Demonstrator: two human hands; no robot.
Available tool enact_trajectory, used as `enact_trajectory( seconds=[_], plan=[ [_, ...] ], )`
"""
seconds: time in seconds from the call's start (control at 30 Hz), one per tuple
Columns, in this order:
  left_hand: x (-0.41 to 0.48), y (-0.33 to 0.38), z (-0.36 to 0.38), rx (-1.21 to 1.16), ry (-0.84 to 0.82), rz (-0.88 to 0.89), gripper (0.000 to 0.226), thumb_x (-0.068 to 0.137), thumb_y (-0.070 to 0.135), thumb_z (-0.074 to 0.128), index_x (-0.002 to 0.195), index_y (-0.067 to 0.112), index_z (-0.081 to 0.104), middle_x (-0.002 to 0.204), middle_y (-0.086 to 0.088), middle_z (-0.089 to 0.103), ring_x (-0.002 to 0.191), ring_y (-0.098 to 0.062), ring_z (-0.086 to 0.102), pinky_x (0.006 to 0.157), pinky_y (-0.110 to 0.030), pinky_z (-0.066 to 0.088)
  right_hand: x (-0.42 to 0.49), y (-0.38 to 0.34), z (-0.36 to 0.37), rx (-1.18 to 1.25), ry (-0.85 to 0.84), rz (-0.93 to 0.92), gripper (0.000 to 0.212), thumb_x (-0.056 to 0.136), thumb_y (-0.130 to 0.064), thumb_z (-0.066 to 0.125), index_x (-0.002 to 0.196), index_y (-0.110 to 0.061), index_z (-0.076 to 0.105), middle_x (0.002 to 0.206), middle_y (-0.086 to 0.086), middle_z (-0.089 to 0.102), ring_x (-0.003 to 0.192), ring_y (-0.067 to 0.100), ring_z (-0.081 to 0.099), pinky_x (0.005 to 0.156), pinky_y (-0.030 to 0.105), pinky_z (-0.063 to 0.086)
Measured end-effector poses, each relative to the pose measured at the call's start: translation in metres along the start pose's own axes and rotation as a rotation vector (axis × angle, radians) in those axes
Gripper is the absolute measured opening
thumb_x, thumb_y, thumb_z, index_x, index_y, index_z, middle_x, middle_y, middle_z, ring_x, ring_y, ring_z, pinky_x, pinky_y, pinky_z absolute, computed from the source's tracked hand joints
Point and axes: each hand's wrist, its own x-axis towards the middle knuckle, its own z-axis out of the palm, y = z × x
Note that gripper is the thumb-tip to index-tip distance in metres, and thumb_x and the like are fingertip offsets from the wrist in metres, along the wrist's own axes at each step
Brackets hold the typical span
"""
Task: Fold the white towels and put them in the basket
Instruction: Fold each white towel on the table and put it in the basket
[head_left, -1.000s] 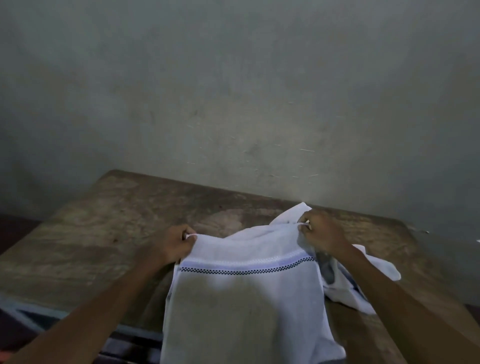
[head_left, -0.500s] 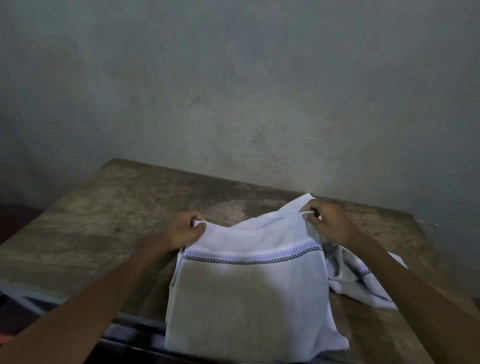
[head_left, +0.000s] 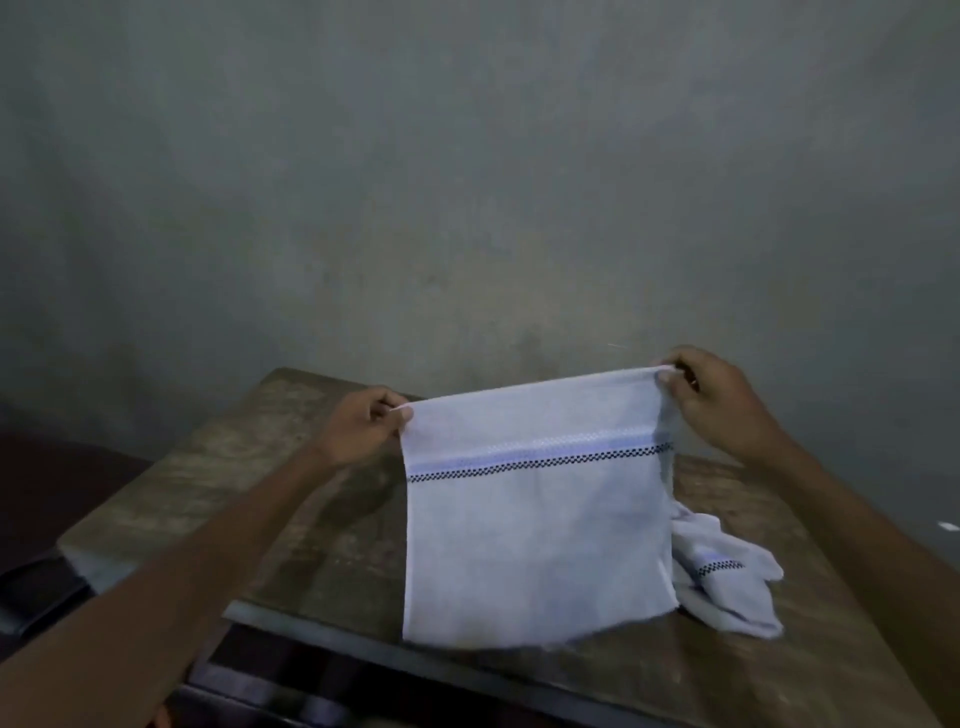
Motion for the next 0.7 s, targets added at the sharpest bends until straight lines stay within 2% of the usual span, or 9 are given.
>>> enact_trajectory(
  seconds=[0.1,0.2,0.23,0.33,0.4,0.47,0.57,0.63,0.7],
  plan=[
    [0.004,0.012,-0.013,0.026,-0.029,0.038,0.012,0.087,0.007,0.063,0.075,0.007,0.062,0.067,-0.003,0.063,0.054,-0.002,0.055,0.060,-0.023,0.045,0.006,-0.008,-0.017,-0.108,-0.150,-0.018,0.010,0.089,-0.003,0.055,0.093,-0.004,0.065,0.089,0.013,0.066,0.081,0.027,0.058,0.062,0.025,0.031],
    [0.001,0.018,-0.015,0.029,-0.057,0.068,0.020,0.086,0.011,0.065,0.069,0.020,0.059,0.066,0.001,0.062,0.056,0.000,0.053,0.059,-0.021,0.042,0.009,-0.020,-0.035,-0.041,0.003,-0.011,0.009,0.090,-0.003,0.055,0.092,-0.005,0.063,0.084,0.009,0.062,0.077,0.025,0.053,0.059,0.027,0.030],
    [0.000,0.019,-0.014,0.052,-0.068,0.079,0.020,0.085,0.014,0.066,0.069,0.023,0.058,0.068,0.003,0.063,0.058,0.000,0.053,0.060,-0.022,0.043,0.010,-0.023,-0.038,-0.046,-0.004,-0.024,0.008,0.089,-0.002,0.055,0.092,-0.005,0.062,0.084,0.010,0.062,0.076,0.026,0.053,0.060,0.026,0.030],
    [-0.007,0.017,-0.005,0.110,-0.118,0.076,0.022,0.086,0.011,0.064,0.070,0.025,0.057,0.069,0.003,0.062,0.057,0.004,0.054,0.058,-0.014,0.040,0.009,-0.028,-0.043,-0.079,-0.097,0.000,0.009,0.089,-0.003,0.056,0.090,-0.009,0.062,0.084,0.009,0.063,0.076,0.024,0.053,0.057,0.015,0.034],
    [-0.012,0.014,0.003,0.074,-0.112,0.034,0.020,0.088,0.009,0.062,0.072,0.022,0.058,0.071,-0.002,0.063,0.057,0.001,0.054,0.061,-0.018,0.042,0.005,-0.027,-0.043,-0.061,-0.094,0.039,0.012,0.089,-0.003,0.056,0.089,-0.014,0.061,0.084,0.003,0.061,0.077,0.019,0.052,0.059,0.007,0.034],
    [-0.015,0.014,0.007,0.044,-0.115,0.017,0.015,0.088,0.009,0.060,0.076,0.017,0.060,0.073,-0.005,0.064,0.061,-0.006,0.055,0.064,-0.024,0.044,0.001,-0.025,-0.041,-0.047,-0.108,0.060,0.014,0.089,-0.004,0.055,0.087,-0.017,0.059,0.086,0.002,0.061,0.079,0.018,0.053,0.060,0.008,0.035],
    [-0.011,0.020,-0.004,-0.103,-0.099,-0.012,0.017,0.088,0.002,0.059,0.075,0.013,0.061,0.069,-0.005,0.060,0.055,0.001,0.051,0.058,-0.015,0.041,-0.004,-0.024,-0.039,0.010,-0.129,0.090,0.014,0.090,-0.004,0.055,0.086,-0.016,0.061,0.090,0.004,0.063,0.083,0.020,0.057,0.068,0.026,0.040],
    [-0.007,0.034,-0.020,-0.252,-0.070,-0.030,0.015,0.086,0.001,0.059,0.074,0.010,0.061,0.068,-0.006,0.057,0.054,0.000,0.048,0.055,-0.014,0.040,-0.003,-0.031,-0.046,0.124,-0.114,0.110,0.014,0.091,-0.005,0.054,0.085,-0.016,0.062,0.086,0.003,0.063,0.077,0.012,0.057,0.066,0.025,0.040],
    [-0.005,0.051,-0.040,-0.413,-0.064,-0.035,0.007,0.078,0.011,0.060,0.072,0.008,0.058,0.061,0.000,0.055,0.050,-0.001,0.047,0.051,-0.013,0.039,-0.002,-0.044,-0.055,0.248,-0.121,0.100,0.019,0.092,-0.005,0.054,0.081,-0.018,0.061,0.073,-0.004,0.059,0.060,-0.004,0.051,0.056,0.015,0.037]
  ],
)
